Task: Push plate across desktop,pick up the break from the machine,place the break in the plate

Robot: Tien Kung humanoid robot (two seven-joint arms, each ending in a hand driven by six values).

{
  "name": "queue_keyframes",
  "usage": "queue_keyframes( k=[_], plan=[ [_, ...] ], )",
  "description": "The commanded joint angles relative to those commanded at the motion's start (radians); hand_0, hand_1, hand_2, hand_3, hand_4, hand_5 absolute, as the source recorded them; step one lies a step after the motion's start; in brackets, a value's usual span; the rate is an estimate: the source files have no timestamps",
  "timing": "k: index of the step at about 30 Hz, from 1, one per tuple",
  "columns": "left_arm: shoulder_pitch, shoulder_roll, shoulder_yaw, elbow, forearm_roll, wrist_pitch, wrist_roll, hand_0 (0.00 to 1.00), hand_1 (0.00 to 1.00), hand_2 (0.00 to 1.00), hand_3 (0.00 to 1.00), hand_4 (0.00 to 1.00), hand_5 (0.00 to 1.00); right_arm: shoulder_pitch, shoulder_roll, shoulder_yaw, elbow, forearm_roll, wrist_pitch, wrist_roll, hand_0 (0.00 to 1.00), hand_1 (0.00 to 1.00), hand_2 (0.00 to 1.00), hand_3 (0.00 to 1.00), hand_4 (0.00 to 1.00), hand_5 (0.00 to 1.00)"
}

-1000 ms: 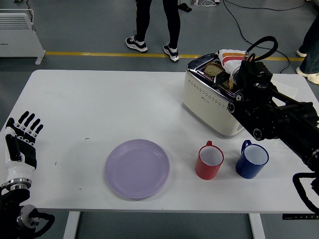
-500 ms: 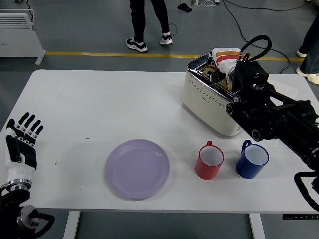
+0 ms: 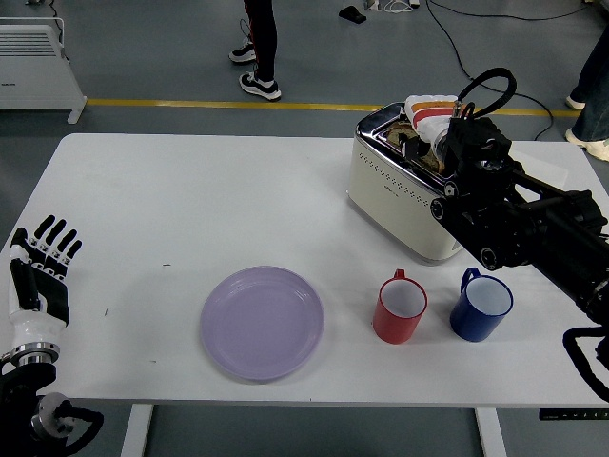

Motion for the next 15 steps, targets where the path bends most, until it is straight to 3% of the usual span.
queue_keyframes(
  k=[5,6,7,15],
  plan=[
    [-0.001,0.000,0.001,-0.001,0.001,0.000,0.000,0.780,0.778,0.814,0.747,0.556,0.998,0.000,0.000,0.025,0.048,-0.042,-0.024,-0.027,0.235,0.366,0.419,0.482,0.473,0.112],
    [0.000,0.000,0.000,-0.001,0.000,0.000,0.000,0.781,0.777,0.814,0.746,0.556,0.998,0.000,0.000,0.040,0.065,-0.058,-0.029,-0.030,0.211,0.325,0.383,0.452,0.388,0.140],
    [0.000,0.000,0.000,-0.001,0.000,0.001,0.000,0.781,0.777,0.814,0.746,0.556,0.998,-0.001,0.000,0.051,0.079,-0.068,-0.031,-0.032,0.211,0.325,0.383,0.452,0.388,0.140],
    [0.005,0.000,-0.003,-0.002,0.000,0.002,0.000,0.780,0.776,0.814,0.746,0.556,0.998,0.019,-0.014,0.165,0.278,-0.189,-0.044,-0.054,0.194,0.307,0.367,0.441,0.345,0.155]
  ],
)
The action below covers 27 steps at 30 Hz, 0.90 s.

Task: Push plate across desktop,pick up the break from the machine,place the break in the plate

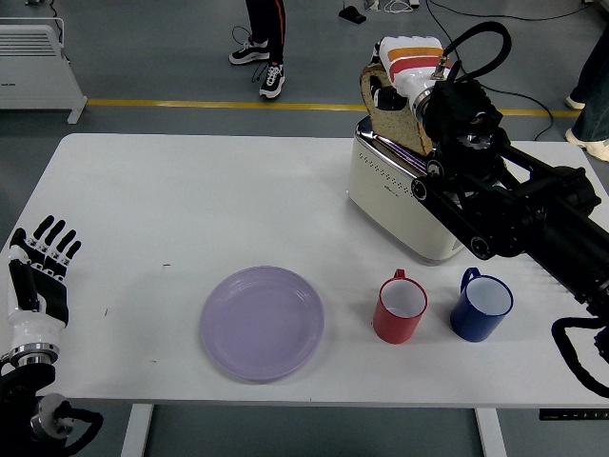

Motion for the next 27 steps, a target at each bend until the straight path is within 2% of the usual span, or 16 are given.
queue_keyframes(
  k=[7,9,10,13,17,24,27],
  plan=[
    [0.005,0.000,0.003,0.000,0.001,0.001,0.000,0.780,0.774,0.812,0.746,0.557,0.998,-0.010,-0.059,-0.002,0.219,0.052,-0.012,-0.025,0.196,0.301,0.358,0.435,0.349,0.155],
    [0.007,0.000,0.005,0.001,0.001,0.001,0.000,0.779,0.774,0.813,0.746,0.557,0.998,-0.023,-0.074,-0.051,0.291,0.135,-0.026,-0.036,0.200,0.297,0.355,0.433,0.349,0.150],
    [0.007,0.000,0.005,0.001,0.001,0.001,0.000,0.779,0.774,0.813,0.746,0.557,0.998,-0.024,-0.076,-0.058,0.307,0.174,-0.028,-0.036,0.200,0.297,0.355,0.433,0.349,0.150],
    [0.008,0.000,0.008,0.001,0.001,0.001,0.000,0.779,0.774,0.813,0.746,0.557,0.998,-0.045,-0.088,-0.133,0.377,0.293,-0.004,-0.051,0.200,0.297,0.355,0.433,0.349,0.150],
    [0.010,0.000,0.009,0.001,0.000,0.001,0.000,0.779,0.774,0.813,0.746,0.557,0.998,-0.075,-0.077,-0.240,0.411,0.462,0.004,-0.052,0.203,0.294,0.353,0.433,0.342,0.153],
    [0.010,0.000,0.006,0.006,-0.003,0.001,0.002,0.779,0.774,0.812,0.745,0.557,0.998,-0.150,-0.011,-0.372,0.383,0.758,-0.021,-0.024,0.207,0.293,0.350,0.431,0.339,0.158],
    [0.009,0.000,-0.002,0.006,-0.004,0.002,0.001,0.779,0.774,0.811,0.744,0.557,0.998,-0.181,0.003,-0.419,0.370,0.856,-0.036,-0.011,0.214,0.291,0.350,0.435,0.333,0.161]
  ],
)
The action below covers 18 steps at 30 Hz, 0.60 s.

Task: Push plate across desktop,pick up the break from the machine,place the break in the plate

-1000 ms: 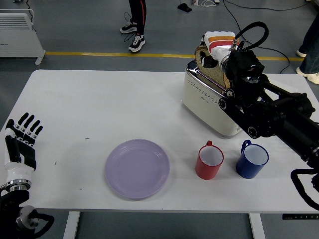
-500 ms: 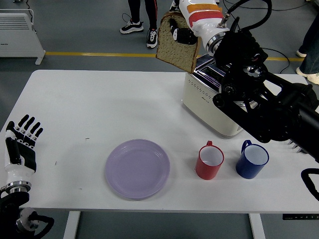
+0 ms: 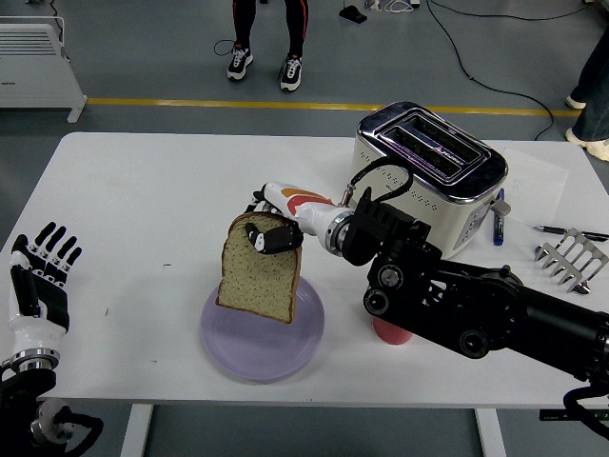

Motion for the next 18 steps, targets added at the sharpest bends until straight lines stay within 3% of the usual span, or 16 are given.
queue_keyframes(
  k=[5,11,12,17,18],
  plan=[
    [0.004,0.000,-0.019,-0.001,-0.001,0.000,0.000,0.779,0.774,0.811,0.744,0.557,0.998,-0.034,0.012,-0.044,-0.039,0.098,-0.016,0.030,0.214,0.291,0.350,0.435,0.333,0.161],
    [0.000,0.000,-0.034,-0.002,0.000,0.001,-0.001,0.778,0.774,0.811,0.744,0.557,0.998,-0.068,0.012,-0.074,-0.140,0.151,-0.076,0.176,0.235,0.306,0.361,0.451,0.326,0.157],
    [0.000,0.000,-0.035,-0.002,0.000,0.001,-0.002,0.778,0.774,0.810,0.744,0.557,0.998,-0.073,0.012,-0.079,-0.163,0.152,-0.090,0.213,0.349,0.429,0.463,0.511,0.291,0.190],
    [-0.001,0.000,-0.036,0.001,-0.001,0.001,-0.004,0.778,0.774,0.810,0.744,0.557,0.998,-0.078,0.012,-0.085,-0.242,0.123,-0.142,0.321,0.349,0.429,0.463,0.511,0.291,0.190],
    [-0.001,0.000,-0.036,0.001,-0.001,0.001,-0.004,0.777,0.773,0.811,0.743,0.557,0.998,-0.077,0.012,-0.086,-0.247,0.120,-0.143,0.325,0.466,0.553,0.549,0.564,0.319,0.196]
  ],
)
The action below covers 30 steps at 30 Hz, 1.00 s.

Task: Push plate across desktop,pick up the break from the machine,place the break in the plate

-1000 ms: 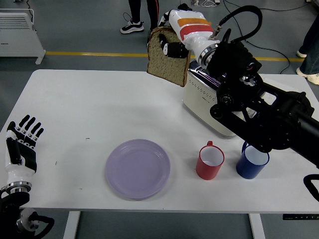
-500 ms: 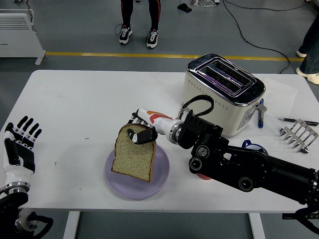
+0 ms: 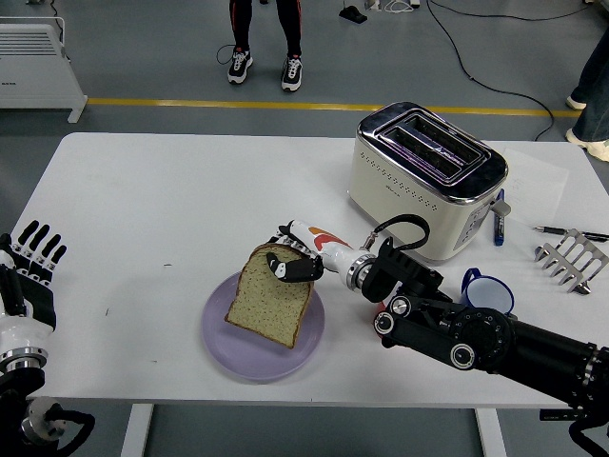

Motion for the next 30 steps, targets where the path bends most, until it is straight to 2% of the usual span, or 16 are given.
queue_keyframes(
  k=[5,6,11,12,17,18,23,24,27,29,30],
  plan=[
    [0.000,0.000,-0.002,0.001,0.000,0.002,-0.001,0.777,0.773,0.811,0.743,0.557,0.998,0.000,0.000,-0.030,-0.038,0.020,0.032,0.017,0.466,0.553,0.549,0.564,0.319,0.196],
    [-0.001,0.000,-0.002,0.001,0.000,0.002,-0.002,0.777,0.772,0.810,0.740,0.556,0.998,-0.001,0.000,-0.035,-0.042,0.019,0.040,0.021,0.587,0.643,0.630,0.623,0.374,0.224],
    [-0.002,0.000,-0.003,0.002,-0.001,0.003,-0.003,0.777,0.772,0.810,0.740,0.556,0.998,0.000,0.000,-0.040,-0.049,-0.004,0.064,0.041,0.587,0.643,0.630,0.623,0.374,0.224],
    [-0.002,0.000,-0.003,0.003,-0.001,0.003,-0.004,0.776,0.772,0.809,0.740,0.555,0.998,0.001,0.000,-0.040,-0.049,-0.009,0.066,0.043,0.720,0.752,0.768,0.745,0.503,0.286],
    [-0.002,0.000,-0.005,0.005,-0.002,0.004,-0.006,0.776,0.772,0.809,0.740,0.555,0.998,0.005,0.000,-0.034,-0.058,-0.067,0.068,0.067,0.720,0.752,0.768,0.745,0.503,0.286],
    [-0.002,0.000,-0.006,0.005,-0.002,0.005,-0.006,0.776,0.770,0.808,0.739,0.555,0.998,0.005,0.000,-0.033,-0.058,-0.079,0.067,0.071,0.845,0.851,0.938,0.925,0.628,0.325],
    [-0.002,0.000,-0.007,0.007,-0.003,0.006,-0.007,0.776,0.770,0.808,0.739,0.555,0.998,0.005,0.000,-0.027,-0.050,-0.145,0.088,0.093,0.845,0.851,0.938,0.925,0.628,0.325],
    [-0.002,0.000,-0.008,0.007,-0.003,0.006,-0.008,0.776,0.770,0.807,0.737,0.555,0.998,0.005,0.000,-0.026,-0.049,-0.151,0.089,0.095,0.918,0.895,0.993,0.998,0.691,0.359],
    [-0.002,0.000,-0.007,0.010,-0.003,0.006,-0.008,0.776,0.770,0.807,0.737,0.555,0.998,0.006,0.000,-0.021,-0.044,-0.163,0.078,0.121,0.918,0.895,0.993,0.998,0.691,0.359],
    [-0.003,0.000,-0.006,0.011,-0.003,0.006,-0.009,0.776,0.770,0.807,0.737,0.555,0.998,0.005,0.000,-0.012,-0.038,-0.165,0.052,0.146,0.918,0.895,0.993,0.998,0.691,0.359],
    [-0.003,0.000,-0.006,0.011,-0.003,0.006,-0.009,0.775,0.769,0.806,0.736,0.552,0.998,0.005,0.000,-0.010,-0.037,-0.165,0.047,0.151,0.931,0.898,0.995,0.998,0.715,0.386]
  ],
)
